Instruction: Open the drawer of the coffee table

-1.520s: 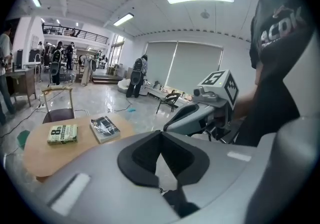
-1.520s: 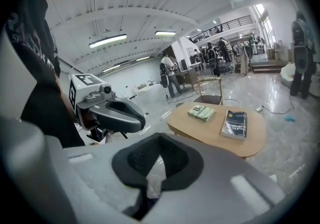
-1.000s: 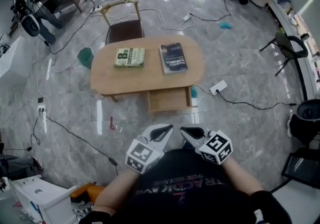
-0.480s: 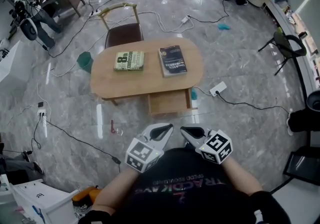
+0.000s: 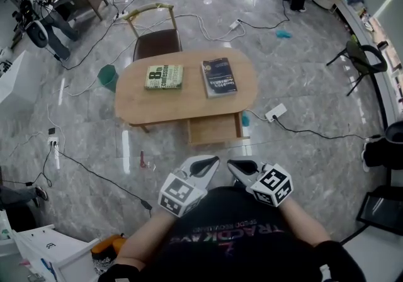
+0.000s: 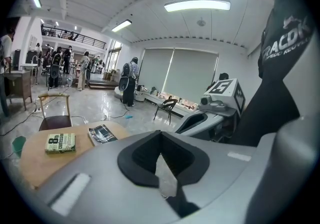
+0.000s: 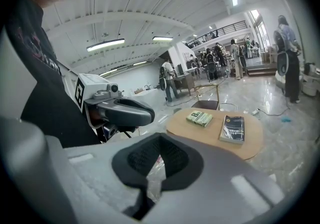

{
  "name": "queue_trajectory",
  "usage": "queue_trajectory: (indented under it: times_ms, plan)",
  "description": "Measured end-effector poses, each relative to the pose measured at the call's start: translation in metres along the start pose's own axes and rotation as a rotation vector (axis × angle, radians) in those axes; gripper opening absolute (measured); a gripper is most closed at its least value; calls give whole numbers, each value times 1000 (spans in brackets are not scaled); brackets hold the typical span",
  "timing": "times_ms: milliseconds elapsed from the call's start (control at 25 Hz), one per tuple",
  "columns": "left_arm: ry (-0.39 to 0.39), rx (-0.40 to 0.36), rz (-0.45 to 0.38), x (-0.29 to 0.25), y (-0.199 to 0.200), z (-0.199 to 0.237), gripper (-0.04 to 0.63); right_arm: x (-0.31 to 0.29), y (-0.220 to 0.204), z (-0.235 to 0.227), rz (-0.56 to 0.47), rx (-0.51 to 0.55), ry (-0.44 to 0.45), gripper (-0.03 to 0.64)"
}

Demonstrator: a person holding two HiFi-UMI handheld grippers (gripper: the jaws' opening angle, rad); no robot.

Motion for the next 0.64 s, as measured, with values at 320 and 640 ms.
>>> queue_trajectory:
  times_ms: [320,640]
  plan:
    - [-1,15,-6,-2,-2,2,5,-2,-2,-3,8,9,4,1]
    - [-1,15,-9,-3,0,-1,5,1,-1,-3,6,20,7,2]
Point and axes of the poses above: the fingertips, and each gripper's own axes: x backward along the fingers, z to its left, y out of its top, the point moved 3 cm from there along x, backward along the fingers, and after that the axes turned 11 degrees about -y, right-handed, at the moved point
